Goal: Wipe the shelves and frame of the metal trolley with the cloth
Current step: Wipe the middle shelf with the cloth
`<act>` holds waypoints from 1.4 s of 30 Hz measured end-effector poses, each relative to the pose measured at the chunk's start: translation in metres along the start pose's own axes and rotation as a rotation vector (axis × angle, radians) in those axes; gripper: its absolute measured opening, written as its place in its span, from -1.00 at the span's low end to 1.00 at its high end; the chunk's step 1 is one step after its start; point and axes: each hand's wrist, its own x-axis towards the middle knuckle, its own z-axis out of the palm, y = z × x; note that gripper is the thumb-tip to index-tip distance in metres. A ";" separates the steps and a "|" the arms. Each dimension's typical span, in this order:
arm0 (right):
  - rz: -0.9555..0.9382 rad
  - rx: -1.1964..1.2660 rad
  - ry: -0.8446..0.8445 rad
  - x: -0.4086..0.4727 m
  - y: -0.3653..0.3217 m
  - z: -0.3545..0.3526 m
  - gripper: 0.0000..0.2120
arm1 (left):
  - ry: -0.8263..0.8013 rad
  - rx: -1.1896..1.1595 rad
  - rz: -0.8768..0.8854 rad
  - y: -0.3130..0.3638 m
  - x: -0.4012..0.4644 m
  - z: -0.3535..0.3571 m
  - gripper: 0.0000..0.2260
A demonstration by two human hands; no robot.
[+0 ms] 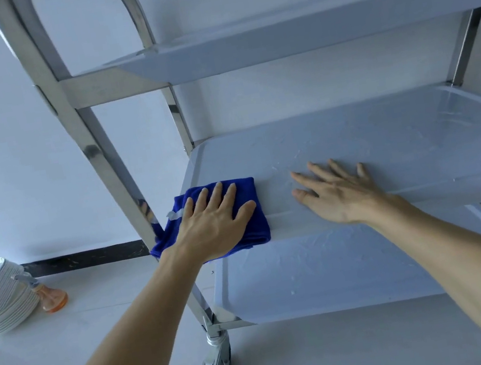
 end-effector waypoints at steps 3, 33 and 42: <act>-0.023 -0.011 0.013 -0.013 0.001 0.003 -0.43 | 0.037 -0.065 -0.016 -0.001 -0.011 0.000 -0.39; -0.077 -0.007 0.069 -0.051 -0.012 0.017 -0.40 | -0.025 0.377 0.180 -0.023 -0.025 0.001 -0.60; -0.113 0.008 0.062 -0.070 -0.026 0.020 -0.32 | -0.043 0.210 -0.059 -0.038 0.053 -0.007 -0.43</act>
